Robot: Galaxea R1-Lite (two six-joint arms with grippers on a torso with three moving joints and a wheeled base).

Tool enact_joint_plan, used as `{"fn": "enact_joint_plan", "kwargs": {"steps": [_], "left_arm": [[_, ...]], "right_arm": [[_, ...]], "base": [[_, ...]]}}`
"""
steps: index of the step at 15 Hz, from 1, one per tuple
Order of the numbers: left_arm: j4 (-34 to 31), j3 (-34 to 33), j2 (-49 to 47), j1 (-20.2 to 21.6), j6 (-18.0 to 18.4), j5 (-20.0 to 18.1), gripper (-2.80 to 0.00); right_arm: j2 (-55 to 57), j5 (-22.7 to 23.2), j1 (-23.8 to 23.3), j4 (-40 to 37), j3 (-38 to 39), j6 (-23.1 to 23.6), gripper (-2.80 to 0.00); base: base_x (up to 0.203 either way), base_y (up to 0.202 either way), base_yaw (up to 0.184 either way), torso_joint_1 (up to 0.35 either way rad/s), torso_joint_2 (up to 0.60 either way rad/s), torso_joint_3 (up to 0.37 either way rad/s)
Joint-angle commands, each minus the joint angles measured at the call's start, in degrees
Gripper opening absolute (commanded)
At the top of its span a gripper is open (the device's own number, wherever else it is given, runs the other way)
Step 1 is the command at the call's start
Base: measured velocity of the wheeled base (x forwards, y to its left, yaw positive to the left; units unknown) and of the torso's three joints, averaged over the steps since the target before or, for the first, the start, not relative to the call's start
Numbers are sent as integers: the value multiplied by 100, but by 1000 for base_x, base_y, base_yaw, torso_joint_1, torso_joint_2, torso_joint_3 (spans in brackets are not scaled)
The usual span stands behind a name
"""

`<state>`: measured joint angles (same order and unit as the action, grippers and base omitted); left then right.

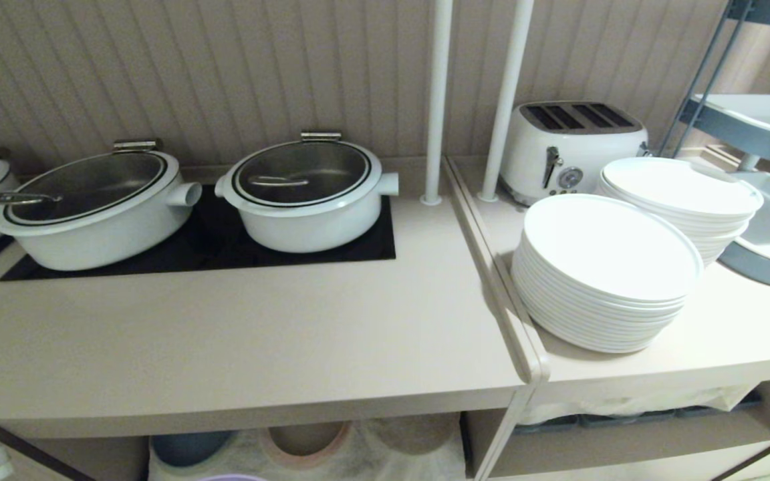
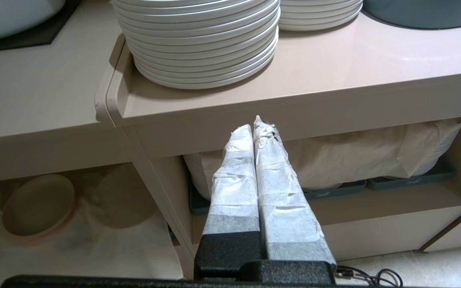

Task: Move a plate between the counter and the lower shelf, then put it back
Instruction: Put the plate in the cupboard

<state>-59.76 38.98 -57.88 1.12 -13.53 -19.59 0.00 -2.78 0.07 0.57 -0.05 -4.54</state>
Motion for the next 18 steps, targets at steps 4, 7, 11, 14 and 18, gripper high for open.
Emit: {"fn": "enact_joint_plan", "kwargs": {"steps": [4, 7, 11, 14, 18], "left_arm": [[-36, -48, 22, 2, -19, -10, -280], [-36, -48, 22, 2, -27, -1, -280], [-45, -57, 31, 2, -36, -10, -280], [-44, -80, 31, 2, -45, -9, -280], [-36, -127, 40, 11, -45, -10, -280]], "right_arm": [[0, -3, 1, -4, 1, -2, -280], [0, -3, -1, -5, 2, 3, -280], [2, -3, -7, -5, 5, -1, -280], [0, -3, -5, -4, 5, 2, -280], [8, -3, 1, -5, 4, -3, -280]], "base": [[0, 0, 0, -61, 123, 67], [0, 0, 0, -131, 301, 150], [0, 0, 0, -149, 301, 158], [0, 0, 0, -153, 317, 168], [0, 0, 0, -154, 329, 169]]}}
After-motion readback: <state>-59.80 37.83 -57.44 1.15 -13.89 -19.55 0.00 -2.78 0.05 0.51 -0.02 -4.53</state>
